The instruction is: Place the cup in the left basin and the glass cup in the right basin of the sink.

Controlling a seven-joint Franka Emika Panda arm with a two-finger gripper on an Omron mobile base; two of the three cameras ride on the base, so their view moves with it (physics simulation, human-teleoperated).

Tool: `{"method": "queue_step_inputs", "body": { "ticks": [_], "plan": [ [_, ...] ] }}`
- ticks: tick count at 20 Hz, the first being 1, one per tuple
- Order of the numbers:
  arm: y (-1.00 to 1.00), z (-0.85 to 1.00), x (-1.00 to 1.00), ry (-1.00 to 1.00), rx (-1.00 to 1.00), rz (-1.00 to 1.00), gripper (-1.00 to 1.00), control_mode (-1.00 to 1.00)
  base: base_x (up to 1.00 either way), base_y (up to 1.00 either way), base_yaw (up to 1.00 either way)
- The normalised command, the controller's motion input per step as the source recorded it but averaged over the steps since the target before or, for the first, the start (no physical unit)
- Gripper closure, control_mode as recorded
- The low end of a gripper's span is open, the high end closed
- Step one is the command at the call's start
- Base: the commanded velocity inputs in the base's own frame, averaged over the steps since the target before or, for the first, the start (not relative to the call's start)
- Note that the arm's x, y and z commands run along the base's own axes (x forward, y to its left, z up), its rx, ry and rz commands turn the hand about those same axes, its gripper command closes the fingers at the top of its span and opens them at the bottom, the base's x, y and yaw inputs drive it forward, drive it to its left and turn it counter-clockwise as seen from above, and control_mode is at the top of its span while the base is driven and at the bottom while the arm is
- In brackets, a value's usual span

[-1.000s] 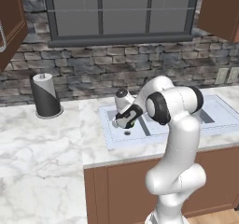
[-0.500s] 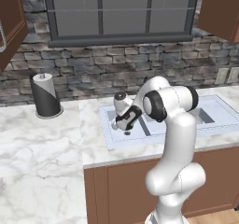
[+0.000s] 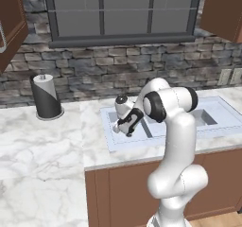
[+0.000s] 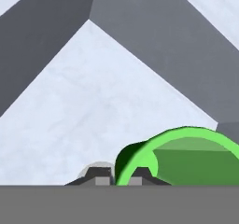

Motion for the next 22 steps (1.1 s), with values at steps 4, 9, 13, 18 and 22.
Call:
{"method": "queue_step_inputs", "body": {
  "ticks": [4,9,13,18,22],
  "plan": [
    [0.0,-0.15,0.1,0.0,0.0,0.0,1.0,-1.0,0.0,0.0,0.0],
    [0.0,-0.15,0.12,0.0,0.0,0.0,1.0,-1.0,0.0,0.0,0.0],
    [0.01,-0.16,0.05,0.0,0.0,0.0,-1.0,-1.0,0.0,0.0,0.0],
    [0.0,-0.01,-0.09,-0.01,0.0,0.0,-1.0,-1.0,0.0,0.0,0.0],
    [0.0,0.09,-0.18,-0.06,0.0,0.0,-1.0,-1.0,0.0,0.0,0.0]
  ]
}}
